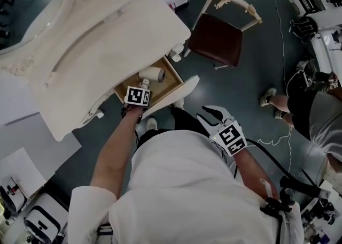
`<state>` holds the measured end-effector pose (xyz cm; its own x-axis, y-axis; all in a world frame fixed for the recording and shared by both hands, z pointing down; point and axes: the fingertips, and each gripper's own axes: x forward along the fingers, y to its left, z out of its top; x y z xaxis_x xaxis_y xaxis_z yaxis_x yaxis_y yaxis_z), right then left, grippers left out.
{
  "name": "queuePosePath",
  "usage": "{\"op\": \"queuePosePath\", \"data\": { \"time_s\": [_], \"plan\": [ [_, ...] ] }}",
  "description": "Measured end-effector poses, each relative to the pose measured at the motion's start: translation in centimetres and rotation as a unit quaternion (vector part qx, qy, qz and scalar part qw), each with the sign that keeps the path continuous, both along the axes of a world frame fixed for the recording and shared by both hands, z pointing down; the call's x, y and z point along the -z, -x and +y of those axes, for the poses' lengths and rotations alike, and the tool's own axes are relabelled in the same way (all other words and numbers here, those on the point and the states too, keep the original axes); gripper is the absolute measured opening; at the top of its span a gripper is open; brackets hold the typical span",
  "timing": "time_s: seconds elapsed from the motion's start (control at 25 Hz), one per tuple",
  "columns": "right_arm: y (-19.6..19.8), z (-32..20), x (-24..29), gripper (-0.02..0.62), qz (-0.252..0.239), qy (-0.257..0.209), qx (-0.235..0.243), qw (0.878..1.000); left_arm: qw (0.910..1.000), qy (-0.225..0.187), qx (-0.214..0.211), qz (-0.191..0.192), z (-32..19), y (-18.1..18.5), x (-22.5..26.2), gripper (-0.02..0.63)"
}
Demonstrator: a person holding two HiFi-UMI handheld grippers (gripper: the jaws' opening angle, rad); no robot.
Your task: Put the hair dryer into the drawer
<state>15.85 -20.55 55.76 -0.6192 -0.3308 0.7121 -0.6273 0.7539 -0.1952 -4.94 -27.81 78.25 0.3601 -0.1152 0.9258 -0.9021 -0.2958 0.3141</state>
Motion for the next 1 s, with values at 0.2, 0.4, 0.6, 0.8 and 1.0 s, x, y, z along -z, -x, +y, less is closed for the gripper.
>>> {"op": "queuePosePath", "data": {
  "time_s": [0.2,0.4,0.6,0.8,1.0],
  "plan": [
    [-1.4,-2.8,-0.5,0.123,-0.005,0.01,0.029,1.0,0.9996,-0.014,0.018,-0.015,-3.1,-1.1,-1.0,0.196],
    [-1.9,-3.1,-0.7,0.12,-0.002,0.013,0.041,0.999,0.9978,-0.047,0.028,-0.039,-3.6,-0.1,-1.5,0.196],
    [-3.7,-5.5,-1.2,0.12,-0.001,0.023,0.043,0.999,0.9959,-0.051,0.04,-0.064,-4.8,0.0,-2.9,0.196],
    [-4.7,-7.0,-1.9,0.119,-0.003,0.03,0.05,0.998,0.9956,-0.055,0.03,-0.069,-5.3,-1.2,-4.2,0.198],
    [-4.4,-8.0,-2.1,0.119,-0.006,0.028,0.056,0.998,0.9953,-0.044,0.016,-0.085,-5.2,-1.0,-4.9,0.199]
  ]
}}
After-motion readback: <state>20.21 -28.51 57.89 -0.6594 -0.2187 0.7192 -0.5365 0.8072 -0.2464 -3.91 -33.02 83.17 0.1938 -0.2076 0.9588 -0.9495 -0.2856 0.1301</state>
